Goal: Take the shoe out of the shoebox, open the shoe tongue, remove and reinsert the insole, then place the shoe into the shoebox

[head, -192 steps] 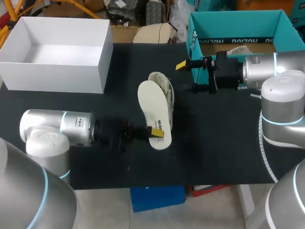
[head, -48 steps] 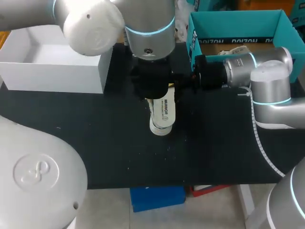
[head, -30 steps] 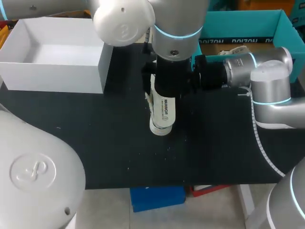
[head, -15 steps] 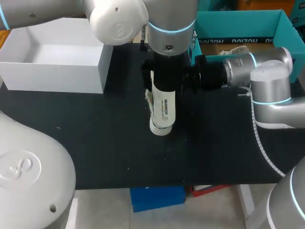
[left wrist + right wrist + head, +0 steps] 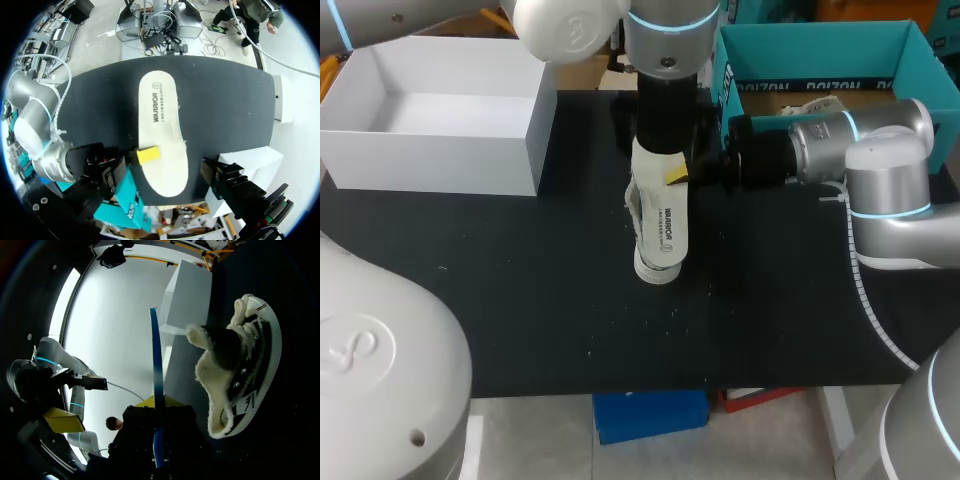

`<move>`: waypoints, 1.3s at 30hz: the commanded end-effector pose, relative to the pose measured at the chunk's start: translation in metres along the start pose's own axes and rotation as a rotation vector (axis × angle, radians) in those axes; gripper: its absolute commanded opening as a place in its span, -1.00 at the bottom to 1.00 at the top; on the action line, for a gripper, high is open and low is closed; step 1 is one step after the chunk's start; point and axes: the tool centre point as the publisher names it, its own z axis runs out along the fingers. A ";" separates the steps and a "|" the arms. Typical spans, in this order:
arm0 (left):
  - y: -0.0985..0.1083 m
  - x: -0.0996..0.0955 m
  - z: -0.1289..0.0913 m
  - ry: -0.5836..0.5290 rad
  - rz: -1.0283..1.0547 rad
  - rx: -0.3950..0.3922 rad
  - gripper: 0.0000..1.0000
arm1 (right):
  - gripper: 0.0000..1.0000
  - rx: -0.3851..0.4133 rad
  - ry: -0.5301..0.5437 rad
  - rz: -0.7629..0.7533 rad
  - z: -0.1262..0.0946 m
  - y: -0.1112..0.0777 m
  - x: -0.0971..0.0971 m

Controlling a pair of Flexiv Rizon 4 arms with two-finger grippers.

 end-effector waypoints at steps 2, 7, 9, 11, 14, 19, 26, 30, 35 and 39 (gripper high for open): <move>0.018 0.002 0.007 -0.020 -0.019 0.017 1.00 | -1.00 -0.001 -0.002 0.000 0.001 0.000 0.000; 0.036 0.007 0.014 -0.033 -0.054 0.034 1.00 | -1.00 -0.001 -0.002 0.000 0.001 0.000 0.000; 0.044 0.009 0.016 -0.040 -0.060 0.040 1.00 | -1.00 -0.001 -0.002 0.000 0.001 0.000 0.000; 0.051 0.009 0.019 -0.039 -0.067 0.044 1.00 | -1.00 -0.001 -0.002 0.000 0.001 0.000 0.000; 0.062 0.011 0.020 -0.032 -0.073 0.042 1.00 | -1.00 -0.001 -0.002 0.000 0.001 0.000 0.000; 0.079 0.013 0.021 -0.008 -0.080 0.041 1.00 | -1.00 -0.001 -0.002 0.000 0.001 0.000 0.000; 0.092 0.015 0.022 -0.002 -0.091 0.036 1.00 | -1.00 -0.001 -0.002 0.000 0.001 0.000 0.000; 0.086 0.013 0.021 -0.002 -0.093 0.037 1.00 | -1.00 -0.001 -0.002 0.000 0.001 0.000 0.000; 0.063 0.012 0.013 -0.017 -0.085 0.049 1.00 | -1.00 -0.001 -0.002 0.000 0.001 0.000 0.000; 0.039 0.014 0.007 0.005 -0.081 0.049 1.00 | -1.00 -0.001 -0.002 0.000 0.001 0.000 0.000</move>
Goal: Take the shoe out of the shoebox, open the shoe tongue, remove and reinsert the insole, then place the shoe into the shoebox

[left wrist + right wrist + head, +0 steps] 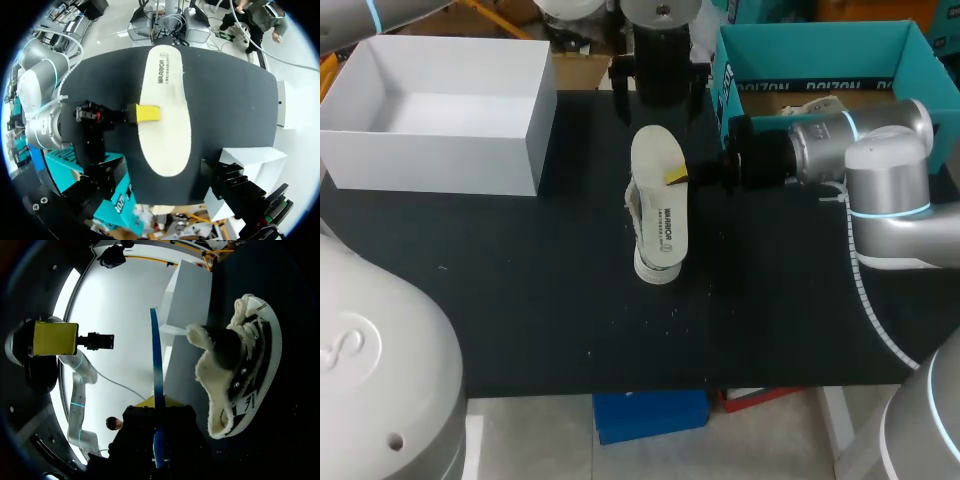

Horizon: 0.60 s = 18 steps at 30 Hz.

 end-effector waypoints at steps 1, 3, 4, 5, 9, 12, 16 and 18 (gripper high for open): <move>-0.029 0.007 -0.008 -0.003 -0.008 -0.019 1.00 | -1.00 -0.001 -0.002 0.000 0.001 -0.001 0.000; -0.046 0.012 -0.009 -0.002 -0.018 -0.013 1.00 | -1.00 -0.001 -0.002 0.000 0.001 -0.001 0.000; -0.053 0.014 -0.009 -0.001 -0.022 -0.009 1.00 | -1.00 -0.001 -0.002 0.000 0.001 -0.001 0.000; -0.061 0.015 -0.008 0.001 -0.026 -0.006 1.00 | -1.00 -0.001 -0.002 0.000 0.001 -0.001 0.000; -0.086 0.020 -0.005 -0.003 -0.046 0.019 1.00 | -1.00 -0.001 -0.002 0.000 0.001 -0.001 0.000; -0.111 0.021 -0.003 -0.004 -0.058 0.022 1.00 | -1.00 -0.001 -0.002 0.000 0.001 -0.001 0.000; -0.137 0.023 0.001 -0.010 -0.072 0.027 1.00 | -1.00 -0.001 -0.002 0.000 0.001 -0.001 0.000; -0.149 0.024 0.004 -0.015 -0.081 0.035 1.00 | -1.00 -0.001 -0.002 0.000 0.001 -0.001 0.000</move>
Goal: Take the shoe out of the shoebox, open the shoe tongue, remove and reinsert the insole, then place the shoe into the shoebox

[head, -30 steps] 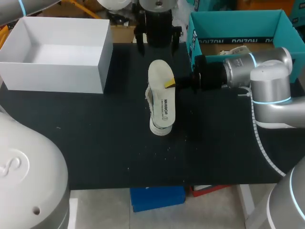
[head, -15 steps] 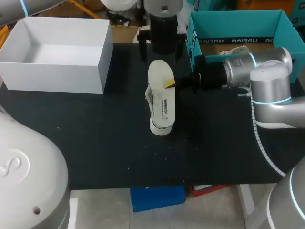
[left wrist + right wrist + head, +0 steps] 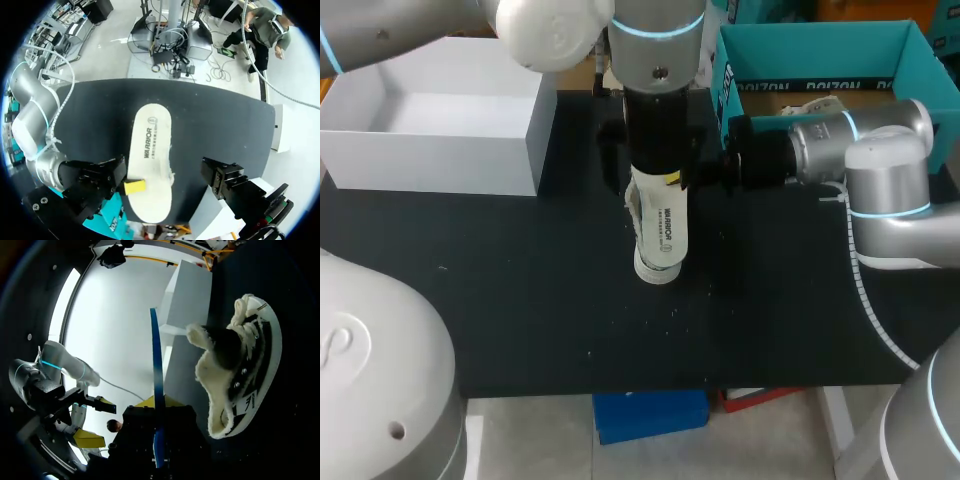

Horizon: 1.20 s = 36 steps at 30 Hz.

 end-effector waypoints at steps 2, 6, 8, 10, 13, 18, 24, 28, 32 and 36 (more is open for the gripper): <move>-0.035 0.010 0.010 -0.030 -0.011 -0.038 1.00 | -1.00 -0.001 -0.002 0.000 0.001 -0.001 0.000; -0.053 0.014 0.013 -0.028 -0.023 -0.033 1.00 | -1.00 -0.001 -0.002 0.000 0.001 -0.001 0.000; -0.059 0.016 0.015 -0.027 -0.027 -0.031 1.00 | -1.00 -0.001 -0.002 0.000 0.001 -0.001 0.000; -0.064 0.019 0.016 -0.025 -0.038 -0.028 1.00 | -1.00 -0.001 -0.002 0.000 0.001 -0.001 0.000; -0.068 0.023 0.016 -0.026 -0.049 -0.025 1.00 | -1.00 -0.001 -0.002 0.000 0.001 -0.001 0.000; -0.071 0.027 0.011 -0.088 -0.038 -0.014 1.00 | -1.00 -0.001 -0.002 0.000 0.001 -0.001 0.000; -0.069 0.039 0.013 -0.445 0.084 0.055 1.00 | -1.00 -0.001 -0.002 0.000 0.001 -0.001 0.000; -0.068 0.047 0.015 -0.620 0.108 0.062 1.00 | -1.00 -0.001 -0.002 0.000 0.001 -0.001 0.000; -0.068 0.051 0.014 -0.736 0.126 0.049 1.00 | -1.00 -0.001 -0.002 0.000 0.001 -0.001 0.000; -0.067 0.055 0.015 -0.823 0.146 0.050 1.00 | -1.00 -0.001 -0.002 0.000 0.001 -0.001 0.000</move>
